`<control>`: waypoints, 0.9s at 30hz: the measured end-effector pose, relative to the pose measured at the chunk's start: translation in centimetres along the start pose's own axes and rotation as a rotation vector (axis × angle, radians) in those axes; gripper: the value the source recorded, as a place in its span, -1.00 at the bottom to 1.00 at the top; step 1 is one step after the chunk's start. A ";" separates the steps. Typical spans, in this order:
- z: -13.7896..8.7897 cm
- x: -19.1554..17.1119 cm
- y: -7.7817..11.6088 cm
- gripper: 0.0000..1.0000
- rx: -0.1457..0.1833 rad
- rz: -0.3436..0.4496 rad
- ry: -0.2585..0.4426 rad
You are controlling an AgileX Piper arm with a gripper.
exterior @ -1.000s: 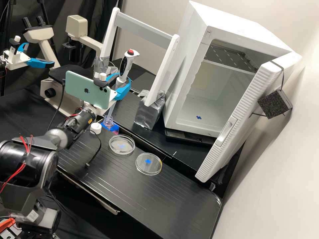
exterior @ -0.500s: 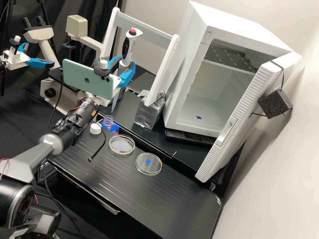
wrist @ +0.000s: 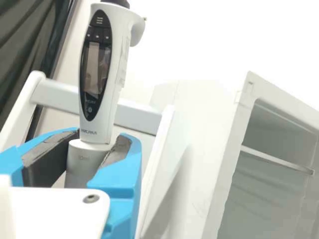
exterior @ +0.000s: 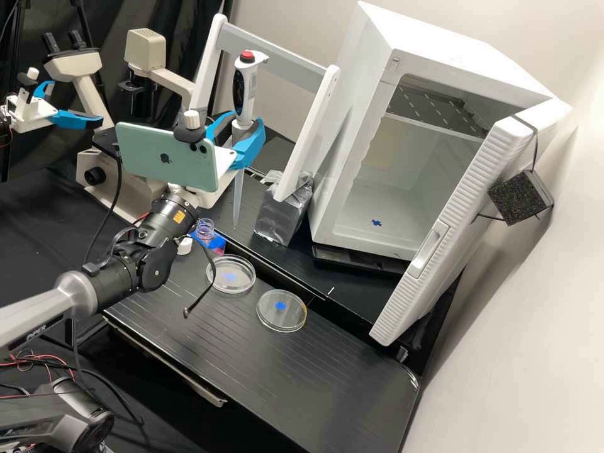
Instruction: Use the pipette
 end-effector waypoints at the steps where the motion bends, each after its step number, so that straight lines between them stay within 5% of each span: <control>1: 0.0 0.1 0.1 -1.00 -0.011 -0.013 -0.002; 6: -0.4 0.6 0.4 -1.00 -0.043 -0.071 -0.015; 10: -0.9 1.6 -0.1 -1.00 -0.036 -0.125 -0.008; 19: -1.1 3.3 -2.6 -1.00 -0.163 -0.234 -0.026; 24: -0.4 3.5 -2.9 -1.00 -0.190 -0.251 -0.053; 27: 0.0 3.5 -2.6 -1.00 -0.179 -0.247 -0.071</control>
